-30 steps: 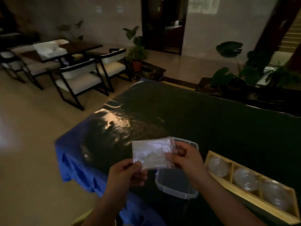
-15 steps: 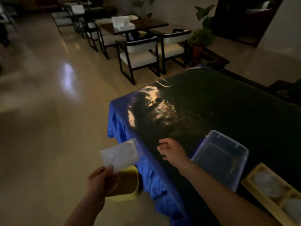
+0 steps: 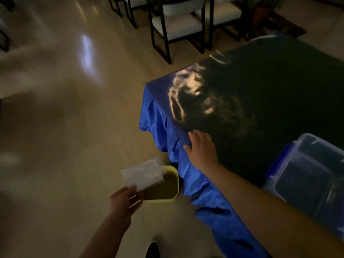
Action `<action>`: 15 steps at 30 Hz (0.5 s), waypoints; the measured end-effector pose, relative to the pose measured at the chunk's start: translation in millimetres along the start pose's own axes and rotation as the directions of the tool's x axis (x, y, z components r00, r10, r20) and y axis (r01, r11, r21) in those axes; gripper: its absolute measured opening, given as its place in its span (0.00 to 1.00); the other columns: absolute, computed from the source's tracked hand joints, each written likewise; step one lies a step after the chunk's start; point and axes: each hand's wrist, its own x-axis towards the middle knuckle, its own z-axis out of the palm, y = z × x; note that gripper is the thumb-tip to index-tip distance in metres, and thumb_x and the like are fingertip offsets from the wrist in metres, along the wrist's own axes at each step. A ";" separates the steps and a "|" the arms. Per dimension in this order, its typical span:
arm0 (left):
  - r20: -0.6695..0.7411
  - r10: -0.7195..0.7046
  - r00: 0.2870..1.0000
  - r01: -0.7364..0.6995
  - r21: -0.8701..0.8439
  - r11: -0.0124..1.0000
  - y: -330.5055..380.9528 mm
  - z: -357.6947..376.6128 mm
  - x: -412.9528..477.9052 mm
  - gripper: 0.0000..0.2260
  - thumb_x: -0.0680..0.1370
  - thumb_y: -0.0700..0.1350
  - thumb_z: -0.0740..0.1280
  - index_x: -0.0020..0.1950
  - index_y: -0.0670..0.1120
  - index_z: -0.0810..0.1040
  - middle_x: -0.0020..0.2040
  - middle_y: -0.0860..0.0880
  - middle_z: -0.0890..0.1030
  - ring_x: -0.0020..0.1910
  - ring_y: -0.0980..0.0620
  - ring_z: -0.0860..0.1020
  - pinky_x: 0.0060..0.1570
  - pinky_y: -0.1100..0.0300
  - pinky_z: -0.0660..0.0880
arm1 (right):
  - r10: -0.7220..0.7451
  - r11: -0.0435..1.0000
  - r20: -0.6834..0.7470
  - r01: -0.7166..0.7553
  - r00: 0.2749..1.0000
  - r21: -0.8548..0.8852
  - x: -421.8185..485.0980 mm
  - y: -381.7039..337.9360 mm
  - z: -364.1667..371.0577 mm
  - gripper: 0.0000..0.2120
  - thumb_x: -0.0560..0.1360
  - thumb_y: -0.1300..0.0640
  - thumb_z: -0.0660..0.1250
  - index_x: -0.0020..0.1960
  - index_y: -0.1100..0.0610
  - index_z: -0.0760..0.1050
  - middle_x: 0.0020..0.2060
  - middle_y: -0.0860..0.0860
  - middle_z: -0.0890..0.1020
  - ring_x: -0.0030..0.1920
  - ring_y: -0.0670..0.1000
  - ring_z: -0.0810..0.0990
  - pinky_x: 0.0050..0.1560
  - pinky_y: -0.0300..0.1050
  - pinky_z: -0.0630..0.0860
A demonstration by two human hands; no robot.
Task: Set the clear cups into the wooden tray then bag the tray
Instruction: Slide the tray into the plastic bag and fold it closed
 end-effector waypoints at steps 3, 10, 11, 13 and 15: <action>-0.035 0.000 0.999 0.001 0.016 1.000 -9.5 1.5 24.3 0.05 0.81 0.38 0.67 0.56 0.41 0.79 0.47 0.39 0.83 0.42 0.43 0.81 0.38 0.53 0.76 | -0.019 0.992 0.001 0.019 1.000 -0.121 13.1 1.2 18.7 0.25 0.79 0.47 0.67 0.71 0.58 0.72 0.70 0.59 0.75 0.67 0.63 0.73 0.63 0.59 0.74; -0.137 0.038 0.990 -0.021 0.122 0.992 -27.9 6.5 78.1 0.02 0.80 0.37 0.68 0.52 0.41 0.80 0.45 0.37 0.83 0.40 0.41 0.82 0.35 0.55 0.77 | -0.052 0.969 -0.086 0.029 0.995 -0.246 15.2 12.3 47.6 0.21 0.81 0.46 0.61 0.70 0.54 0.71 0.70 0.55 0.74 0.65 0.60 0.73 0.59 0.60 0.70; -0.143 0.029 0.989 -0.010 0.132 0.991 -31.3 7.7 86.6 0.02 0.80 0.37 0.67 0.52 0.41 0.79 0.45 0.37 0.83 0.39 0.40 0.82 0.34 0.55 0.77 | -0.053 0.968 -0.093 0.028 0.994 -0.250 15.4 12.9 48.9 0.21 0.81 0.46 0.61 0.70 0.54 0.71 0.70 0.55 0.74 0.66 0.59 0.72 0.59 0.59 0.70; -0.138 0.003 0.990 0.018 0.155 0.988 -39.1 12.7 104.6 0.03 0.82 0.39 0.66 0.52 0.41 0.79 0.45 0.37 0.83 0.39 0.40 0.82 0.33 0.54 0.78 | -0.051 0.966 -0.104 0.023 0.993 -0.256 16.1 14.2 50.5 0.21 0.81 0.46 0.61 0.70 0.54 0.70 0.70 0.55 0.74 0.66 0.59 0.72 0.59 0.59 0.69; -0.119 -0.021 0.993 0.044 0.193 0.980 -48.3 19.0 124.1 0.04 0.83 0.40 0.64 0.51 0.42 0.79 0.46 0.38 0.83 0.41 0.39 0.82 0.35 0.52 0.79 | -0.050 0.964 -0.107 0.020 0.993 -0.267 16.2 14.5 51.8 0.21 0.81 0.46 0.60 0.70 0.55 0.70 0.70 0.56 0.74 0.66 0.60 0.72 0.59 0.59 0.69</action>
